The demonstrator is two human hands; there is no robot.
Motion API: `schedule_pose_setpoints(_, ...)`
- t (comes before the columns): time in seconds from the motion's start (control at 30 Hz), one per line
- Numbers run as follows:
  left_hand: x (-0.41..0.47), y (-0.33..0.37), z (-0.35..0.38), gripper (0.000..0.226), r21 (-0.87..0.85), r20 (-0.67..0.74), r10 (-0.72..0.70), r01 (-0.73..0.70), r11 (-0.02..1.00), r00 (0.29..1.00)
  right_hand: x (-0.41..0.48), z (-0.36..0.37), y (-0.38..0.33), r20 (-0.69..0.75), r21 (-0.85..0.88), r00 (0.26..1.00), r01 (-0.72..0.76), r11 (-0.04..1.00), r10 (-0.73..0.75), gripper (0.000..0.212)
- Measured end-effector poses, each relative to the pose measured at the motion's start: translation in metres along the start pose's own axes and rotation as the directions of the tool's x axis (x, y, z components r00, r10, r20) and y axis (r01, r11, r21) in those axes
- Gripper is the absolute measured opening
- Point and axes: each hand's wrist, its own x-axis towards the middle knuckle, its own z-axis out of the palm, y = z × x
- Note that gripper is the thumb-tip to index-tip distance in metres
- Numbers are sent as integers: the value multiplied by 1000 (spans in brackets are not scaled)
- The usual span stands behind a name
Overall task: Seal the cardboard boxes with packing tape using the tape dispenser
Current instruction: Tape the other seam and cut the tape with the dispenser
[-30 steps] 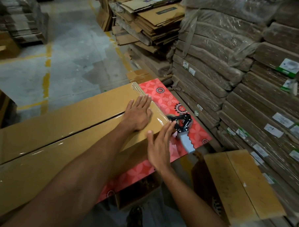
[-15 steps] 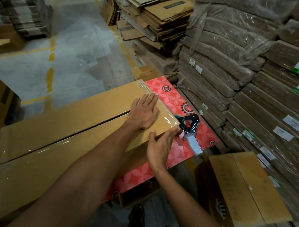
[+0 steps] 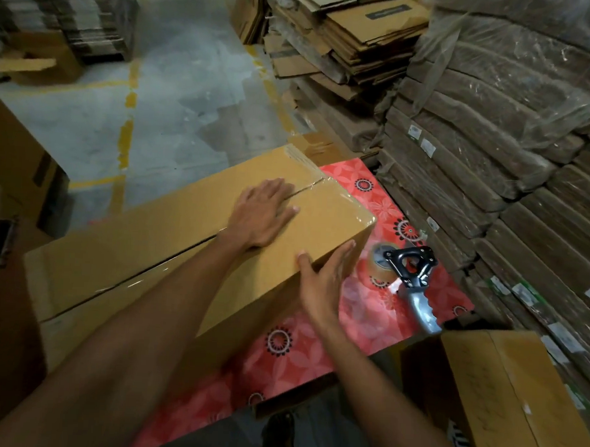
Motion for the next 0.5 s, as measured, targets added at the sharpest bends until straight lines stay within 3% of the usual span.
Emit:
schedule_pose_setpoints(0.13, -50, -104, -29, 67, 97, -45, -308, 311, 945, 950, 89, -6, -25, 71, -158, 991, 122, 980, -112, 91)
schedule_pose_setpoints(0.23, -103, -163, -46, 76, 22, 2, -576, 576, 817, 817, 132, -3, -43, -18, -255, 996, 84, 963, -91, 58)
schedule_pose_setpoints(0.27, -123, -175, -51, 80, -18, 11, -626, 626, 780, 780, 128, 2, -46, -58, -267, 996, 48, 963, -66, 56)
schedule_pose_setpoints(0.37, -168, -187, -50, 75, -145, -2, -717, 709, 690, 697, 62, 29, -32, -9, -192, 1000, 27, 981, -29, 83)
schedule_pose_setpoints(0.5, -195, -166, -46, 76, -213, -46, -773, 750, 626, 632, -63, 55, 14, 365, -74, 924, 146, 987, -109, 116)
